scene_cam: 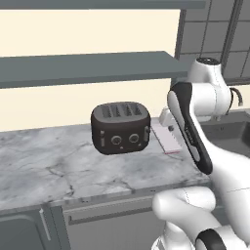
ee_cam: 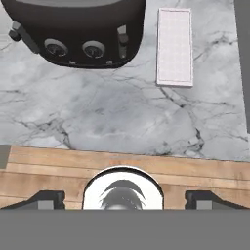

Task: The ice cube tray has been filled with water. Take the tray and place it in the freezer to make ice. Close the freezer door after placing the tray.

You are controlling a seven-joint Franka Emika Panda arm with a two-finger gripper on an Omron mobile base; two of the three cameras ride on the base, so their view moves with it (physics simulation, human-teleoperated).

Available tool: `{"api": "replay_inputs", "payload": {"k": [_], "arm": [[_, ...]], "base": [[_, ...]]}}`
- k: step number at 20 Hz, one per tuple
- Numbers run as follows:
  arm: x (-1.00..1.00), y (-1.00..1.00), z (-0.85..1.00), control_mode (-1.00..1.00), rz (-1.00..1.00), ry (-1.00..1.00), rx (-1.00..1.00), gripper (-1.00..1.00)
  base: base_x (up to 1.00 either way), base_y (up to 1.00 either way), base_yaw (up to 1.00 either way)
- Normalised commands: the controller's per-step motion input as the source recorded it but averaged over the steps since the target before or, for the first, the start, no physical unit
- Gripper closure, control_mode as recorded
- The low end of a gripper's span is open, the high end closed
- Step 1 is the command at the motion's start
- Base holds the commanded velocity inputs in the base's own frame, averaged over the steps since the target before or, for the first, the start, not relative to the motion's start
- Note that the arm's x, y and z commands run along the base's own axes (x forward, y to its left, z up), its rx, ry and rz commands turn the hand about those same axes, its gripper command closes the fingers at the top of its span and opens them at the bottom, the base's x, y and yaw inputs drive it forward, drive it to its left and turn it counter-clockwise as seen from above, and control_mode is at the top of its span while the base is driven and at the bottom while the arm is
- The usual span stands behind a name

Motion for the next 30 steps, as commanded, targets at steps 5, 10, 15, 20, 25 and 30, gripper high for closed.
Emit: {"api": "replay_inputs", "payload": {"k": [5,10,15,20,25,30], "arm": [[-0.40,-0.54,-0.42,-1.00,0.02,-0.27,0.00,-1.00],[0.02,-0.64,-0.49,-1.00,0.01,-0.19,0.01,-1.00],[0.16,-0.51,-0.57,-1.00,0.03,-0.14,0.00,-1.00],[0.30,-0.43,-0.49,-1.00,0.01,-0.08,0.01,-1.00],[0.80,-0.18,-0.29,-1.00,0.03,0.05,0.01,-1.00],[0.86,-0.23,-0.09,-1.00,0.10,0.12,0.04,-1.00]], "base": [[0.00,0.00,0.00],[0.00,0.00,0.00],[0.00,0.00,0.00],[0.00,0.00,0.00],[0.00,0.00,0.00],[0.00,0.00,0.00]]}}
